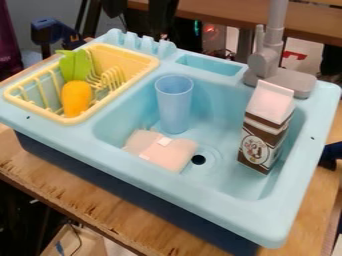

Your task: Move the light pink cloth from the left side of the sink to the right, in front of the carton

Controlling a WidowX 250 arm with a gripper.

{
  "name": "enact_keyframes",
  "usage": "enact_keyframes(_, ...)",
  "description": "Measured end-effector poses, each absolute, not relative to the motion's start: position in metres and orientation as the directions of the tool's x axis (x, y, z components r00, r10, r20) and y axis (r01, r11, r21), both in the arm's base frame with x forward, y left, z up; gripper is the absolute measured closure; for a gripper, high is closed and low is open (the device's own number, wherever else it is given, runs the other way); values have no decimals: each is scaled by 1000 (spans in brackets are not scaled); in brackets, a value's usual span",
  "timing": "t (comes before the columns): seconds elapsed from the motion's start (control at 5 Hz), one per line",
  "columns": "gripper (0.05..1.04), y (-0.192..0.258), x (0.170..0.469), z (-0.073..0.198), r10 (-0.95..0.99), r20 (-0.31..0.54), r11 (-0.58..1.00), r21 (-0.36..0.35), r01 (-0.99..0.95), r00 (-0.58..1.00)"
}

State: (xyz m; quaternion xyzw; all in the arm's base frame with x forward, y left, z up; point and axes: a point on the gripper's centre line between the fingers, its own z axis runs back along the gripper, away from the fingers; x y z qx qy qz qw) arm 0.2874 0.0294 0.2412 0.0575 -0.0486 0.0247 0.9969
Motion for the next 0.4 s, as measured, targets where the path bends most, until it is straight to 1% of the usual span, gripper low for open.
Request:
enact_keyframes(0.2, 80, 29, 288, 233, 42, 71, 993, 108, -49, 997)
enact_keyframes(0.4, 80, 18, 284, 202, -30, 29, 999, 46, 28, 999)
